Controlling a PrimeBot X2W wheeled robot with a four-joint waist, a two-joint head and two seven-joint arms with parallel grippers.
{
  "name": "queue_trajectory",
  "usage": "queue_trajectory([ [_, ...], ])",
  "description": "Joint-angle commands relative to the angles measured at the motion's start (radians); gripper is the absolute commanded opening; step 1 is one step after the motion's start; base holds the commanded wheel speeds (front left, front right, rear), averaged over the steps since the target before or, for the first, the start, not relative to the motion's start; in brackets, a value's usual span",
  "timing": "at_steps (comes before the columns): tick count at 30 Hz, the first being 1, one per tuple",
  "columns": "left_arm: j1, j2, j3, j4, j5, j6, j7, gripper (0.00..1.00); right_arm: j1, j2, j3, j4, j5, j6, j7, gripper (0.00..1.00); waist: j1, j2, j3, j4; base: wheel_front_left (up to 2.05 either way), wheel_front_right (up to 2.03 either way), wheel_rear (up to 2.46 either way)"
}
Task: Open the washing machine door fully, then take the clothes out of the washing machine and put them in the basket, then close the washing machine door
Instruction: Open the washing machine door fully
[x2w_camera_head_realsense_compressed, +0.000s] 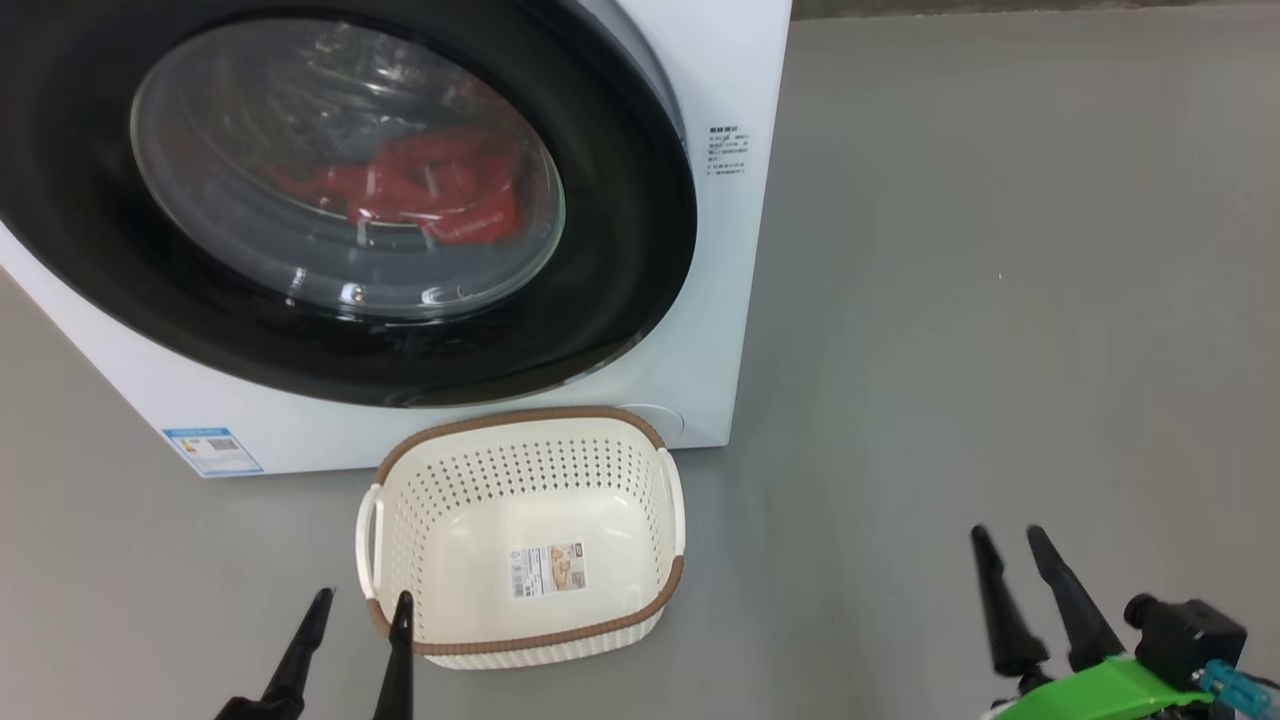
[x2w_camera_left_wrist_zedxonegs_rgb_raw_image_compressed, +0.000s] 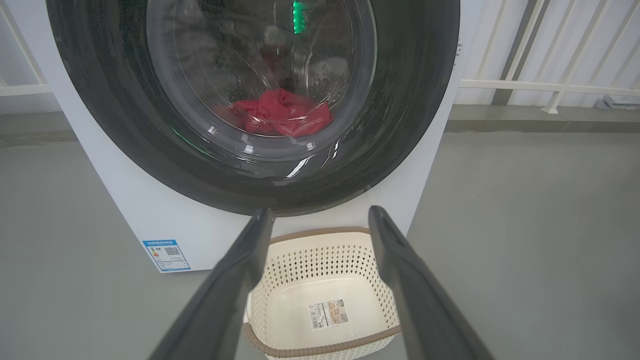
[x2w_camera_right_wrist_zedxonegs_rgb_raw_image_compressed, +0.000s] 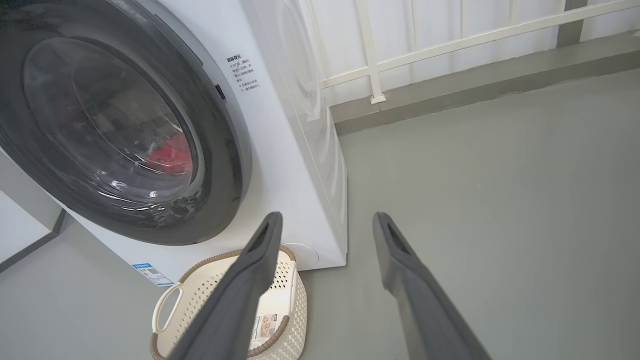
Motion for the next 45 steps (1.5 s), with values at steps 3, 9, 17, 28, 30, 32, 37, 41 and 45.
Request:
queue_trajectory([
  [3,-0.039,0.01,0.026,-0.026,-0.003,0.0,-0.012,1.0,-0.079,-0.015,0.039,-0.061,0.07,-0.001,-0.012,0.0,0.0,0.0,0.021,0.005,0.0,0.0,0.0],
  [9,-0.072,0.01,0.008,-0.028,-0.007,-0.002,-0.012,1.0,-0.195,-0.015,0.056,-0.096,0.17,-0.001,-0.012,0.0,0.0,0.0,0.062,0.024,0.0,0.0,0.0],
  [17,-0.136,0.01,-0.034,-0.037,-0.02,-0.007,-0.012,1.0,-0.43,-0.015,0.08,-0.121,0.432,-0.001,-0.012,0.0,0.0,0.0,0.159,0.085,0.0,0.0,0.0],
  [28,-0.212,0.01,-0.089,-0.023,-0.059,-0.003,-0.012,1.0,-0.689,-0.148,0.189,-0.061,0.932,-0.001,0.059,0.0,0.0,0.0,0.263,0.185,0.0,0.0,0.0],
  [30,-0.223,0.01,-0.097,-0.022,-0.064,-0.003,-0.012,1.0,-0.726,-0.17,0.193,-0.056,1.014,-0.001,0.118,0.0,0.0,0.0,0.279,0.197,0.0,0.0,0.0],
  [32,-0.235,0.01,-0.105,-0.021,-0.07,-0.003,-0.012,1.0,-0.759,-0.19,0.188,-0.045,1.079,-0.001,0.175,0.0,0.0,0.0,0.293,0.21,0.0,0.0,0.0],
  [37,-0.259,0.01,-0.126,-0.012,-0.085,-0.001,-0.012,1.0,-0.83,-0.219,0.156,-0.002,1.202,-0.001,0.322,0.0,0.0,0.0,0.325,0.232,0.0,0.0,0.0],
  [41,-0.274,0.01,-0.144,-0.007,-0.093,-0.002,-0.012,1.0,-0.882,-0.238,0.136,0.032,1.251,-0.001,0.444,0.0,0.0,0.0,0.348,0.245,0.0,0.0,0.0],
  [45,-0.289,0.01,-0.155,-0.001,-0.102,-0.003,-0.012,1.0,-0.938,-0.256,0.133,0.064,1.26,-0.001,0.554,0.0,0.0,0.0,0.37,0.254,0.0,0.0,0.0],
])
